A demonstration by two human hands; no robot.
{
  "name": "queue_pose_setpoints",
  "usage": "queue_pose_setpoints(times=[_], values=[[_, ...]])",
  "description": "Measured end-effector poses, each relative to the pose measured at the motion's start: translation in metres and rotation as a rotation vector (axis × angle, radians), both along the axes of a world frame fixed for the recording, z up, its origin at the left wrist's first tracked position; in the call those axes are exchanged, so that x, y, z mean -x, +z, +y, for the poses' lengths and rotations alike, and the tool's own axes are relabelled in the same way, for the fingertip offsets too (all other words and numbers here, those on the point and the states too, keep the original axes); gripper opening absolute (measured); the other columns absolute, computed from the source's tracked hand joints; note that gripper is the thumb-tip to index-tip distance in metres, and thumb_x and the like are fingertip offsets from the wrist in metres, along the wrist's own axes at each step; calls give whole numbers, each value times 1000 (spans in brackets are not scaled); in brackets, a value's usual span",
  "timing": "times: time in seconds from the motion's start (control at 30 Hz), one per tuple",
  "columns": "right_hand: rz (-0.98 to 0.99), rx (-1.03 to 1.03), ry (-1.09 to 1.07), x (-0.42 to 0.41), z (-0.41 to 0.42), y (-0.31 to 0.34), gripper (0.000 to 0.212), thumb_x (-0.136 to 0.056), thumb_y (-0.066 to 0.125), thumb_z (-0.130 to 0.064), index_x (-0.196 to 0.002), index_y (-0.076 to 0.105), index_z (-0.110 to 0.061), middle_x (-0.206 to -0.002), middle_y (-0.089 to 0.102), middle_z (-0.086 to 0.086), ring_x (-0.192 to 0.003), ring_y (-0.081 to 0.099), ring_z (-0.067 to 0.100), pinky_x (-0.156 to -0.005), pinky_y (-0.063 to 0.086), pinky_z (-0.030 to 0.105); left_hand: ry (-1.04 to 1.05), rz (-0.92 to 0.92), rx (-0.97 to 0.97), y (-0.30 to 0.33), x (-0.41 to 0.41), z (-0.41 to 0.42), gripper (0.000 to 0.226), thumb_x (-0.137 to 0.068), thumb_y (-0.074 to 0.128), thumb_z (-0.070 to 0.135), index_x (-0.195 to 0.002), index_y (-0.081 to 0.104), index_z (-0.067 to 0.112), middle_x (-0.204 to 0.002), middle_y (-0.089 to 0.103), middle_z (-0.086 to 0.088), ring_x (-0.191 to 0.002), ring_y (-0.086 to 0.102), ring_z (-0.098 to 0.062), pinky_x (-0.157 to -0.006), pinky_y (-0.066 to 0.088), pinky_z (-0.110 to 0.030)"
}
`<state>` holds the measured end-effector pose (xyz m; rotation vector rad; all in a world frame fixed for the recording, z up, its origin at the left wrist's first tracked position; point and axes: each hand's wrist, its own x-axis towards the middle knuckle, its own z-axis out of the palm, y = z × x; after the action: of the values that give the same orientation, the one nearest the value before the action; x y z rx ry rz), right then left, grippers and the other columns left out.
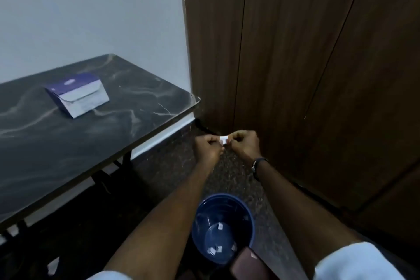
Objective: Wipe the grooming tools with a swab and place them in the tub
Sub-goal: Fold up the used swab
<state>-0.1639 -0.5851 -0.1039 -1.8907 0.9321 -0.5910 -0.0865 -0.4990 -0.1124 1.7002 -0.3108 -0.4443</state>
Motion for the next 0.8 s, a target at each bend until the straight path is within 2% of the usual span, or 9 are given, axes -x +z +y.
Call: queue_pose_setpoints(times=[0.1,0.2,0.33,0.43,0.5,0.53,0.6,0.73,0.8], values=[[144,-87,71,11,6,-49,8,-78,68,-7,-73,73,-10,-67,68,1,-63,60,10,-57,46,21,-26,41,-139,-54,7,9,36,-82,61,-8,-57,62,17,-62,67,-11,-56,64,-23,-63,59,-46],[275,-125,107,20,11,-89,14,-75,68,-7,-63,70,-15,-58,64,-2,-55,57,9,-56,47,24,-58,48,-284,-93,15,21,37,-81,62,-6,-53,63,18,-61,69,-15,-56,67,-25,-60,60,-47],[385,-151,121,24,14,-123,9,-76,70,-9,-68,71,-5,-64,66,4,-63,60,13,-64,51,28,-126,86,-405,-129,17,28,33,-78,64,-5,-52,64,16,-63,71,-17,-56,68,-25,-57,60,-48],[504,-153,160,23,12,-140,12,-76,71,-17,-71,73,-6,-69,69,8,-71,65,18,-64,52,31,-232,46,-550,-148,13,26,24,-73,67,5,-52,61,14,-59,65,-11,-59,66,-27,-56,56,-37],[597,-159,203,22,11,-151,21,-76,72,-28,-80,73,-8,-83,71,13,-83,68,23,-63,43,27,-313,6,-634,-155,12,27,12,-71,72,15,-64,64,11,-65,61,-8,-66,62,-23,-58,45,-32],[637,-160,214,23,10,-156,26,-76,72,-32,-84,71,-7,-89,70,15,-87,67,25,-64,40,26,-338,-6,-653,-159,11,29,12,-72,74,18,-74,69,7,-73,66,-10,-74,66,-24,-61,46,-32],[676,-144,229,22,10,-163,29,-77,72,-35,-87,66,-8,-90,66,19,-89,66,26,-65,37,27,-379,-32,-689,-167,10,31,28,-72,73,23,-94,73,6,-91,73,-10,-87,70,-24,-70,55,-33],[704,-133,251,21,11,-170,21,-81,68,-29,-87,61,-10,-87,62,18,-96,67,32,-66,38,28,-440,-97,-768,-177,6,33,34,-70,68,26,-99,71,9,-96,73,-10,-90,70,-25,-74,59,-39],[712,-130,246,19,11,-172,28,-82,66,-28,-97,65,-5,-99,68,19,-97,67,30,-68,40,28,-446,-104,-769,-181,4,33,38,-70,67,28,-103,70,10,-99,73,-9,-91,70,-23,-76,59,-39]])
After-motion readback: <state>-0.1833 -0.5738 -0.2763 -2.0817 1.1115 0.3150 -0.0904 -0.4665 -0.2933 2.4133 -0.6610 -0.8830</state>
